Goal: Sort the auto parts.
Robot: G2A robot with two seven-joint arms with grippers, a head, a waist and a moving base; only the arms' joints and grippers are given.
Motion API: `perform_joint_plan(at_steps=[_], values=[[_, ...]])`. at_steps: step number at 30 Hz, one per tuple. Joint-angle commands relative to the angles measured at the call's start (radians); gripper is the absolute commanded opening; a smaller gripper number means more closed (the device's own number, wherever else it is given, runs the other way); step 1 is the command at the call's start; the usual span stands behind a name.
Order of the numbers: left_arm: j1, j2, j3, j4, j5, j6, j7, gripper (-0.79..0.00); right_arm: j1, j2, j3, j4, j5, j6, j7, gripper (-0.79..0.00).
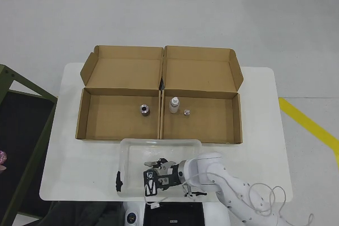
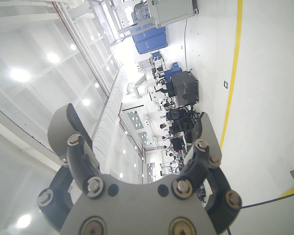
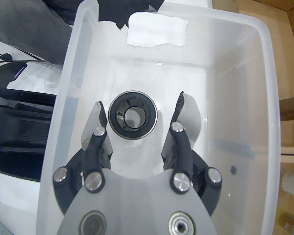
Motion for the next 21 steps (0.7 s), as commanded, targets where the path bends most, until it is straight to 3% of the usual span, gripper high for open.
perform_joint_plan(at_steps=[1, 10, 14, 19, 21], values=[[0.000, 0.000, 0.000, 0.000, 0.000, 0.000, 0.000, 0.000, 0.010, -0.002, -0.010, 0.012, 0.001, 0.004, -0.002, -0.268], [0.000, 0.000, 0.000, 0.000, 0.000, 0.000, 0.000, 0.000, 0.043, -0.005, -0.038, 0.059, 0.003, 0.019, -0.016, -0.339], [0.000, 0.000, 0.000, 0.000, 0.000, 0.000, 0.000, 0.000, 0.050, -0.005, -0.043, 0.068, 0.011, 0.023, -0.025, -0.456], [0.000, 0.000, 0.000, 0.000, 0.000, 0.000, 0.000, 0.000, 0.062, -0.005, -0.049, 0.070, 0.031, 0.019, -0.048, -0.785], [0.000, 0.000, 0.000, 0.000, 0.000, 0.000, 0.000, 0.000, 0.069, -0.005, -0.048, 0.068, 0.040, 0.018, -0.054, -0.785]])
